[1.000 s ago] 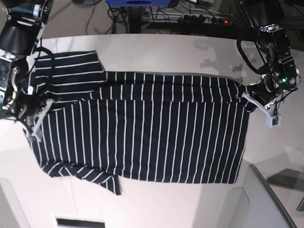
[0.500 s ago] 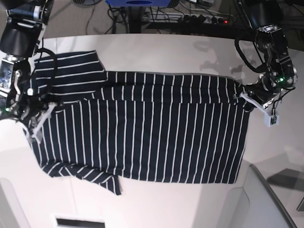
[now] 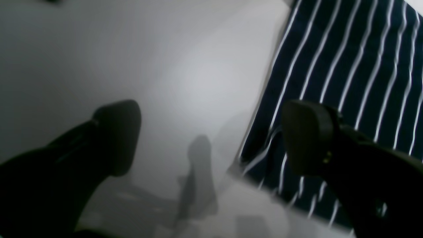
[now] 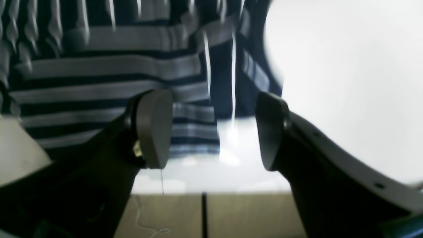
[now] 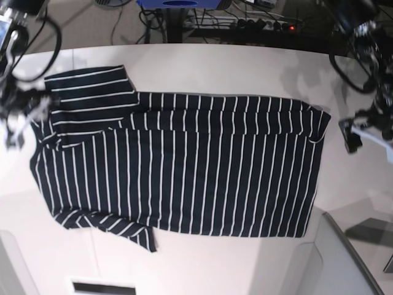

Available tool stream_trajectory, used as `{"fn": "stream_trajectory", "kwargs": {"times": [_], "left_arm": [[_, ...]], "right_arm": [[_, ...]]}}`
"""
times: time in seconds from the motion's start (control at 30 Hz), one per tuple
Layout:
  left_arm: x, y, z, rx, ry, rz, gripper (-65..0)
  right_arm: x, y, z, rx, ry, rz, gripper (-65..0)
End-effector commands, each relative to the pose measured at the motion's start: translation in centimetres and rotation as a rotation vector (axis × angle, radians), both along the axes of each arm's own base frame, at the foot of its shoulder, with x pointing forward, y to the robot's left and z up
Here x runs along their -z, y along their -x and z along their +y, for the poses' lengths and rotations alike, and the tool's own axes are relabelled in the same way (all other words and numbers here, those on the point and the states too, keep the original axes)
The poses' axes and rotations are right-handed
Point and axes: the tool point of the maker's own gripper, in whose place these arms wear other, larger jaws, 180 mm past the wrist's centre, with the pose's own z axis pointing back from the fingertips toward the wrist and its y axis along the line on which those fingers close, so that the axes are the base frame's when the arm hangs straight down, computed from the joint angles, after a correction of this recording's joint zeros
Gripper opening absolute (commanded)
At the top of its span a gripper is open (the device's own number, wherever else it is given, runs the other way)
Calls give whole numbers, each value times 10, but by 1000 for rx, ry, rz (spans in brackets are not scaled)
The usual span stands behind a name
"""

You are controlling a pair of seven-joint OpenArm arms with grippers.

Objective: Layout the t-shirt on the table in an organized manner, then fold the t-shirt properly
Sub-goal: 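Open both grippers and raise them off the folded shirt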

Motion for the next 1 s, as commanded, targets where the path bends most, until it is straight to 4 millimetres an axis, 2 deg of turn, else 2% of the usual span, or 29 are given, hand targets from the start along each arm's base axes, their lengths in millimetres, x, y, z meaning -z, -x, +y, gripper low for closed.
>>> {"fn": "stream_trajectory", "kwargs": {"times": [0.0,0.07,0.2,0.27,0.37,0.57,0.63,0.77,0.87,0.9,0.97], "left_arm": [[-8,7,3,9,-36,-1,0],[-2,25,-2,29,-51,38,0],[24,60,-17,151,-41,158,0],[33,73,-23,199,-30,202,0],[38,82,-28,240,-26,230,0],[39,82,-29,245,-27,232,0],[39,82,-29,245,-27,232,0],[39,82,-29,244,-26,230,0],[39,82,-29,244,-26,230,0],[39,82,-29,244,-26,230,0],[39,82,-29,244,-26,230,0]], "right_arm": [[-4,0,-2,17,-9,-46,-273],[10,13,3,53,-43,-56,-270],[41,32,4,95,-95,-4,-270],[50,34,6,96,-116,1,-270],[60,36,11,69,-146,-8,-272],[71,46,13,61,-177,18,-281],[72,46,17,31,-187,19,-344],[70,43,21,-1,-196,16,-650],[67,37,22,-10,-193,3,-633],[65,35,22,-15,-190,-4,-645],[53,21,20,-29,-168,-38,-650]]}}
